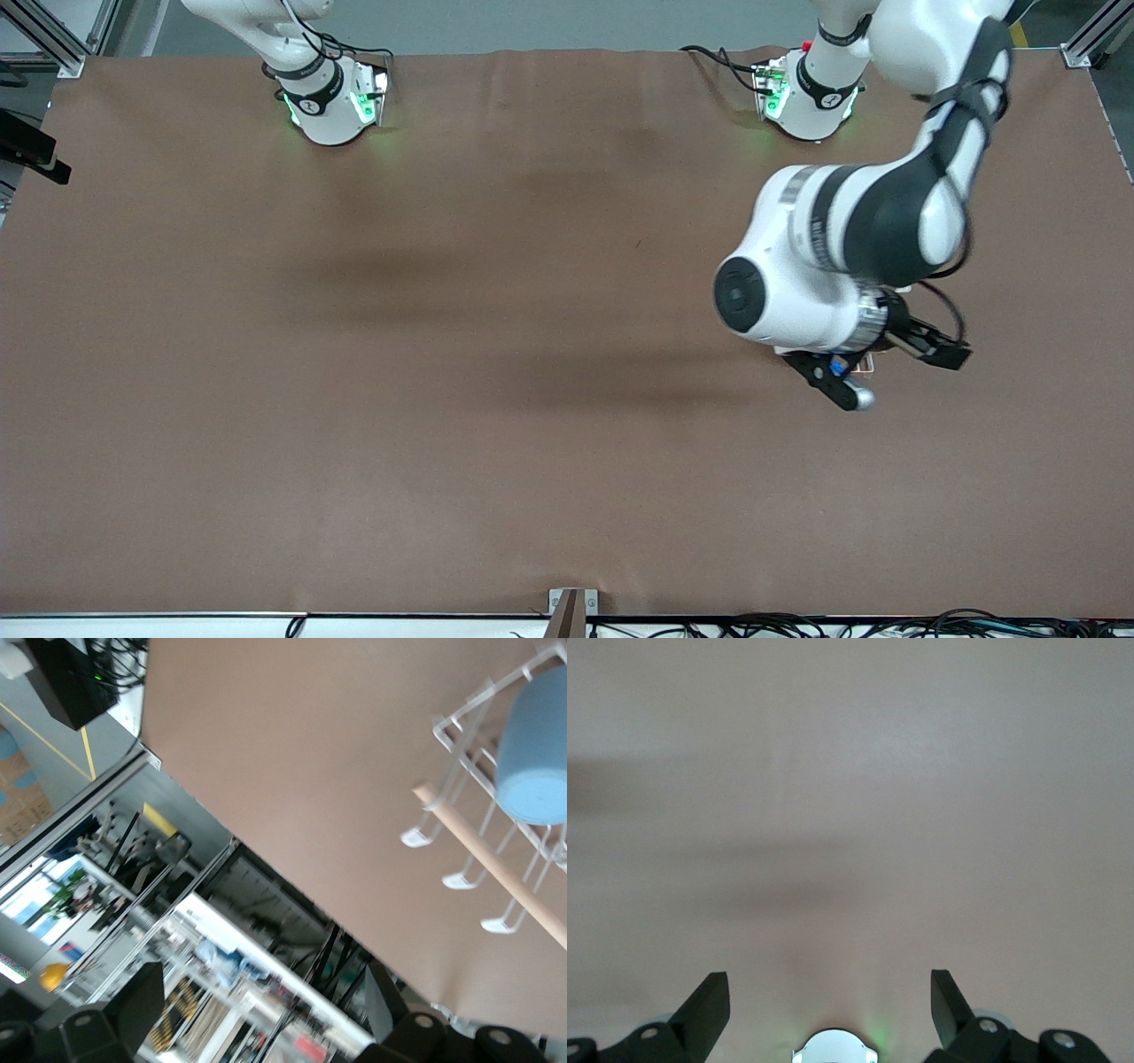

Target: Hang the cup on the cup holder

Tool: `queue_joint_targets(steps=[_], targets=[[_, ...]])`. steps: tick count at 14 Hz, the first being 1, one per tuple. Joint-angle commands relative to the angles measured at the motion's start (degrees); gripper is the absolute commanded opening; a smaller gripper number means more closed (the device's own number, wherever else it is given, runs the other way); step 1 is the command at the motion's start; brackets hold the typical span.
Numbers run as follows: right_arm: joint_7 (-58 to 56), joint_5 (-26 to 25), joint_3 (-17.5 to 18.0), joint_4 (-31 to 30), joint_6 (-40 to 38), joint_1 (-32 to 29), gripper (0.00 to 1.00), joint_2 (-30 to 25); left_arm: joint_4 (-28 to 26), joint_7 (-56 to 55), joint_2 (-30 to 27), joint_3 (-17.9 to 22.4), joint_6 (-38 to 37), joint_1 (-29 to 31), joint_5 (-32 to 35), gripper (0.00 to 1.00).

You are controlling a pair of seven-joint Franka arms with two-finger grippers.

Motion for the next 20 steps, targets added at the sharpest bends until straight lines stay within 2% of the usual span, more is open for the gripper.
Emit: queue_joint_targets(steps=[1, 4, 7, 10, 12, 13, 15, 16, 17, 20], targets=[[0.8, -0.2, -1.2, -2.0, 1.1, 1.7, 1.00, -1.5, 0.0, 0.2, -5.3, -0.5, 3.5, 4.2, -6.6, 1.00], [0.3, 0.5, -1.1, -2.1, 1.0, 1.4, 1.00, -1.5, -0.1, 0.0, -11.0, -0.4, 5.2, 7.5, -13.9, 1.00], [0.3, 1.5, -1.2, -2.3, 0.8, 1.3, 1.00, -1.5, -0.3, 1.7, -15.0, -0.3, 5.0, 7.6, -14.5, 1.00], [0.2, 0.9, -1.1, -2.3, 1.2, 1.5, 1.00, -1.5, -1.0, -1.9, -21.1, 0.2, 4.7, 9.6, -20.7, 1.00], [0.2, 0.2, -1.1, -2.2, 2.1, 1.6, 1.00, -1.4, -1.1, -3.9, -22.3, 0.3, 4.6, 10.4, -22.5, 1.00], [0.2, 0.0, -1.1, -2.2, 2.6, 1.6, 1.00, -1.4, -1.1, -3.8, -23.3, 0.3, 4.6, 13.3, -26.6, 1.00], [0.3, 0.0, -1.1, -2.1, 2.7, 1.6, 1.00, -1.0, -1.1, -4.7, -23.6, 0.4, 5.1, 19.5, -39.3, 1.00], [0.3, 0.0, -1.1, -2.0, 2.7, 1.6, 1.00, -0.9, -1.2, -4.7, -23.9, 0.5, 5.9, 21.2, -42.8, 1.00], [0.3, 0.1, -1.1, -2.0, 2.7, 1.6, 1.00, -0.9, -2.4, -5.0, -25.1, 2.2, 7.0, 20.3, -43.5, 1.00], [0.3, 0.2, -1.1, -2.0, 3.2, 1.7, 1.00, -0.8, -11.3, -6.4, -31.0, 10.1, 12.2, 14.8, -48.4, 1.00]])
